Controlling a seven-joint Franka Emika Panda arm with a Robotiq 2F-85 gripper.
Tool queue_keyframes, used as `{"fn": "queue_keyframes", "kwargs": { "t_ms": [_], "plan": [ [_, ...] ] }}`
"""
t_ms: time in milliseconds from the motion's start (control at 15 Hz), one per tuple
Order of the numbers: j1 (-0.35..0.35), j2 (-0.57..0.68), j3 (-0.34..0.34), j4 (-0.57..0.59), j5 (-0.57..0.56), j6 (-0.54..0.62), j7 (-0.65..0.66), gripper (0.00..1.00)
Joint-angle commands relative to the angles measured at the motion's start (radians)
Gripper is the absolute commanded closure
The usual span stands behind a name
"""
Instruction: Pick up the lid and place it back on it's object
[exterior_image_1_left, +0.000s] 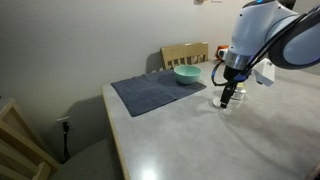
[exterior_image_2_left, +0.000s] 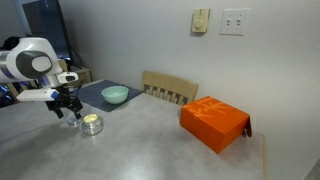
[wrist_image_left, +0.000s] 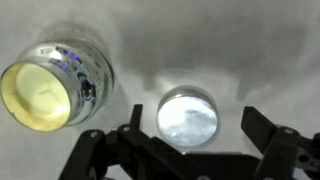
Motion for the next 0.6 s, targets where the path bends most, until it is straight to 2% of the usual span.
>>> {"fn": "queue_keyframes", "kwargs": {
  "t_ms": [0,200,267,333,533],
  "plan": [
    [-0.088,0.020,0.067,0.019,0.090,0.077,-0.104,0.00],
    [-0.153,0.034,0.140,0.029,0.211,0.093,-0.182,0.00],
    [-0.149,0.033,0.142,0.025,0.233,0.090,-0.172,0.00],
    [-0.135,0.030,0.131,0.019,0.241,0.090,-0.149,0.00],
    [-0.002,0.006,0.004,-0.010,0.148,0.107,0.011,0.00]
  ]
}}
